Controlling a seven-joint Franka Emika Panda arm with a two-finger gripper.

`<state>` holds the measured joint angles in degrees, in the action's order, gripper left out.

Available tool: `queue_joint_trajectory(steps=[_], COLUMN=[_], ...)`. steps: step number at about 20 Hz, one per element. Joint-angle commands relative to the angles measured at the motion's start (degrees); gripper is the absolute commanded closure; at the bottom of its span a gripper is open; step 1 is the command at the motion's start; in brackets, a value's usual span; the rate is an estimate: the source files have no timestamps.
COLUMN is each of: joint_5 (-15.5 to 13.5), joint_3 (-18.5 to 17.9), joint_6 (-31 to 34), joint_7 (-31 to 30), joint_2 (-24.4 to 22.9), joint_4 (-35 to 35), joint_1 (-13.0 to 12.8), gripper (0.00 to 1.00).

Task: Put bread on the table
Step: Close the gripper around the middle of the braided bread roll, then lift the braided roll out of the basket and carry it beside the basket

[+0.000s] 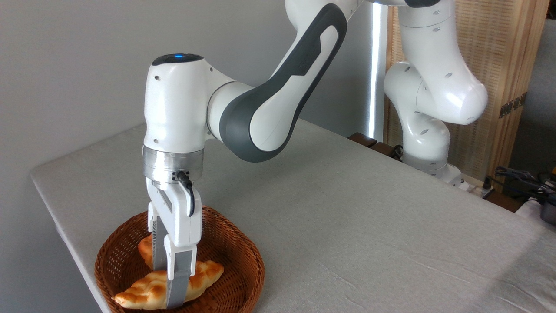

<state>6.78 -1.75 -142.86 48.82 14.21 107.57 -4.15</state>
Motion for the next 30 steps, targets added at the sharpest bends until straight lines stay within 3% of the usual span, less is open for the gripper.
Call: queue_joint_trajectory(steps=[1,11,14,16,18,20,21,25,30], joint_5=[0.9,0.5,0.1,-2.2,-6.3,-8.6,-9.1,-9.2,-8.2], joint_3=[-0.3,-0.2,-0.1,-0.4,-0.5,-0.5,-0.6,-0.7,-0.8], joint_6=[-0.8,-0.9,-0.5,0.8,6.1,14.6,19.5,37.4,42.5], joint_7=[0.8,0.8,0.3,0.3,0.5,0.8,0.8,1.1,7.2], joint_2=[-0.2,-0.8,-3.2,-6.8,-10.9,-15.1,-16.9,-21.5,-26.2], joint_4=[0.3,-0.4,-1.8,-1.8,-1.7,-1.6,-1.6,0.7,11.1], joint_1=[-0.1,0.7,0.8,1.3,2.2,3.2,3.4,4.1,4.1], gripper=[0.99,0.98,0.97,0.97,0.97,0.94,0.82,0.81,0.81])
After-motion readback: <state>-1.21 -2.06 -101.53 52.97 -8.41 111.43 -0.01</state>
